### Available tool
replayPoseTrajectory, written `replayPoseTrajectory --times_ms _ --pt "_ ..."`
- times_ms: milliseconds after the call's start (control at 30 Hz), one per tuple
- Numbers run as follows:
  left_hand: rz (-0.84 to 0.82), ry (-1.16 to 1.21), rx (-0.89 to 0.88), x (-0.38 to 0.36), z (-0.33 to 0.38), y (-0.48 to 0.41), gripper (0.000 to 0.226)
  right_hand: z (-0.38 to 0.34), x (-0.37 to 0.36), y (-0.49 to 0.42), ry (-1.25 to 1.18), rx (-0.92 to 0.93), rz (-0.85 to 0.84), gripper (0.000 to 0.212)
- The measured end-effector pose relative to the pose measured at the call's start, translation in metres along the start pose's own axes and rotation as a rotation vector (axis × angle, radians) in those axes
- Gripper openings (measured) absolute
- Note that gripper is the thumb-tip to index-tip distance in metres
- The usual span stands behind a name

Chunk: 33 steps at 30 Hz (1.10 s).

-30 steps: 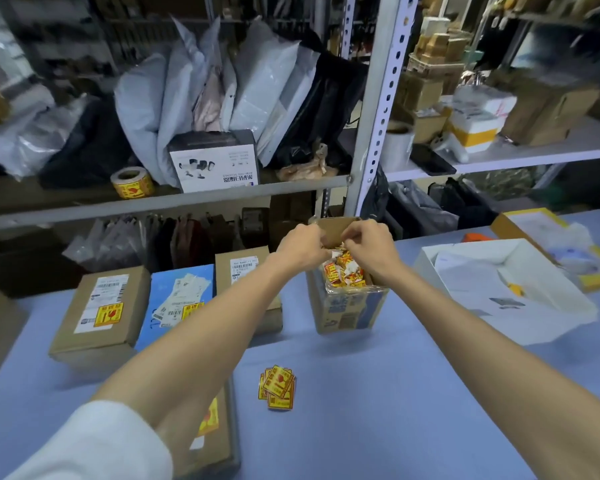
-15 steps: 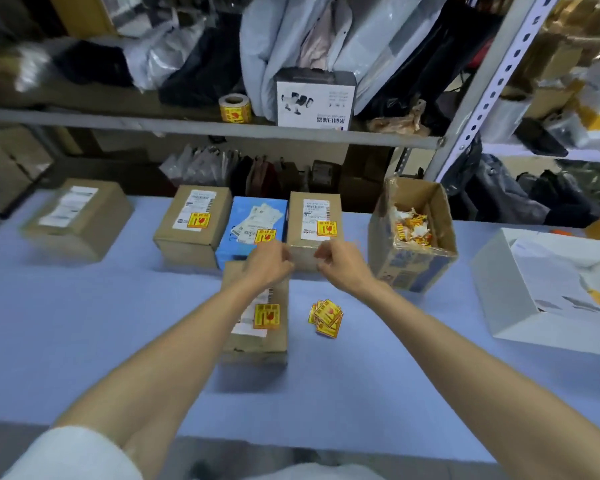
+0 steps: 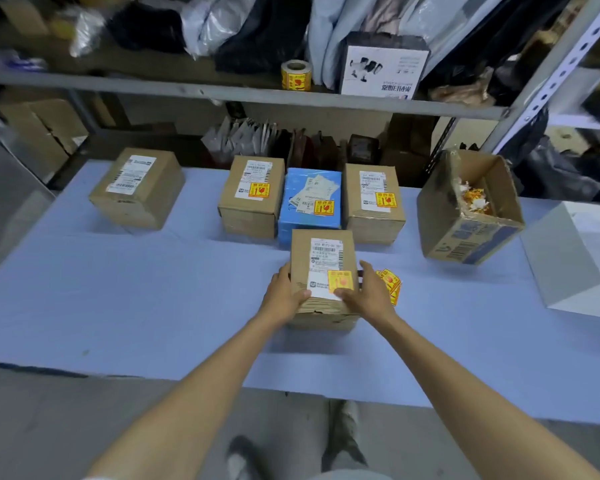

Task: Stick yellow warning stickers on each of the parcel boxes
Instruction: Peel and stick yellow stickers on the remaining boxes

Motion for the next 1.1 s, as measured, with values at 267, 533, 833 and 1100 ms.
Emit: replayPoseTrajectory --times_ms 267,533,833,1100 --pt "-0.097 0.107 0.019 0.028 -0.007 0.001 0.077 -0.002 -0.005 0.004 -0.288 -0.131 -0.119 0.084" --pt "-0.035 0.205 0.193 0.096 -0.046 0.011 0.077 -0.049 -0.056 -0.007 -0.17 -0.015 -0.28 0.088" --pt "0.204 0.292 0.267 0.187 -0.112 0.015 0.078 -0.129 -0.152 -0.03 -0.208 0.098 -0.393 0.091" --pt "0.263 0.337 0.26 0.265 -0.119 -0.04 0.075 -0.195 -0.194 -0.077 -0.205 0.086 -0.309 0.078"
Point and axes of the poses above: each hand's wrist, its own y-axis away from the middle knuckle, its own x-axis out of the back of the hand, z = x × y, the point moved 2 cm from there along -y, towards the middle knuckle, and after that the axes turned 6 degrees about x, right-handed, at the moved point
